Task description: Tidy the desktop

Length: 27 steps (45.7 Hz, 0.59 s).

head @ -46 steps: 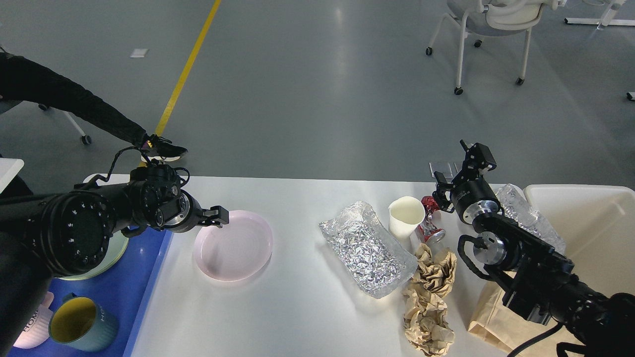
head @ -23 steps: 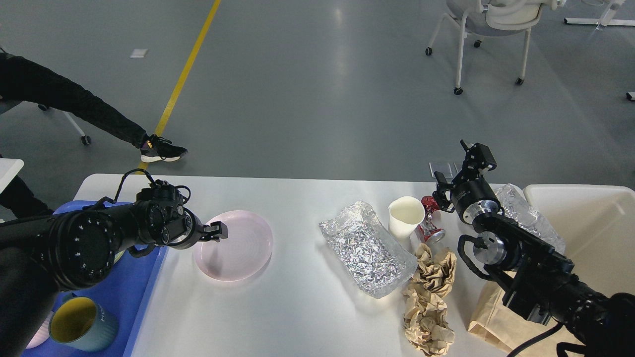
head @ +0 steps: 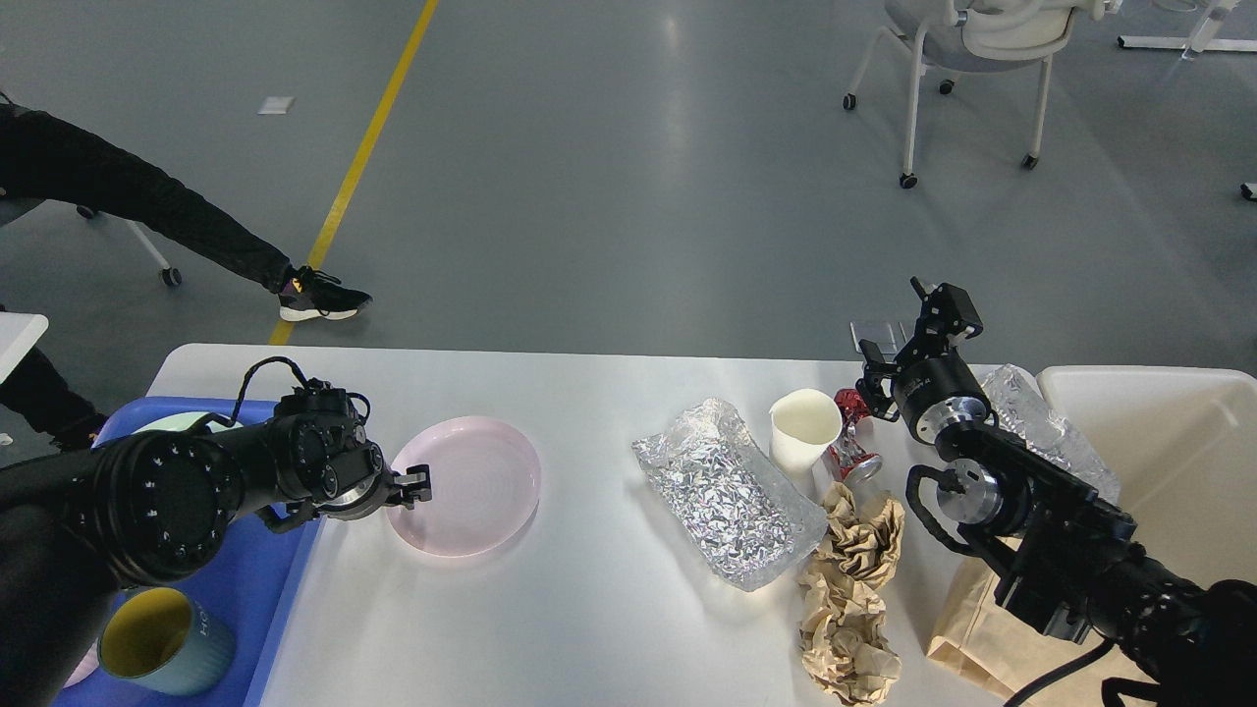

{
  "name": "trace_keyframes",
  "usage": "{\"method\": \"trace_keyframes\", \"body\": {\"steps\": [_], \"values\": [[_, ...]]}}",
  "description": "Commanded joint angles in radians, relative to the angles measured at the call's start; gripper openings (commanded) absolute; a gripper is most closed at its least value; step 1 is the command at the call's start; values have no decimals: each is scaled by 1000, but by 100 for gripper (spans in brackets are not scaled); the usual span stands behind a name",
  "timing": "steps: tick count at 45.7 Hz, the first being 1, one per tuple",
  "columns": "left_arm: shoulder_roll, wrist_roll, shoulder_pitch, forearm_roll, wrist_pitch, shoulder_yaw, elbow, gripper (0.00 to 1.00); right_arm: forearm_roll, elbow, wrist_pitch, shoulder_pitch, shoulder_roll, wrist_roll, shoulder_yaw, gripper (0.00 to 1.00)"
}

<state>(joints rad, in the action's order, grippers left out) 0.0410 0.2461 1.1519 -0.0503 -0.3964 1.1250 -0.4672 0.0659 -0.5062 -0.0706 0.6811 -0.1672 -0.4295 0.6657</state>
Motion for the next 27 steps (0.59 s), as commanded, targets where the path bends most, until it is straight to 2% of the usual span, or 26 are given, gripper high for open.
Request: {"method": "trace_keyframes", "body": {"steps": [1,8,12,27], "values": [[2,2,-1,0,-4,-10,-1,40,0,0,0,0,0,0,0,100],[7,2,0,0,-31,-11,-1,19,0,0,0,0,0,0,0,100],[11,2,3,-2,-81,-11,-1,1,0,0,0,0,0,0,0,100],[22,4,9,-6,-105,-42,1,0,0,0,0,0,0,0,0,100]]}}
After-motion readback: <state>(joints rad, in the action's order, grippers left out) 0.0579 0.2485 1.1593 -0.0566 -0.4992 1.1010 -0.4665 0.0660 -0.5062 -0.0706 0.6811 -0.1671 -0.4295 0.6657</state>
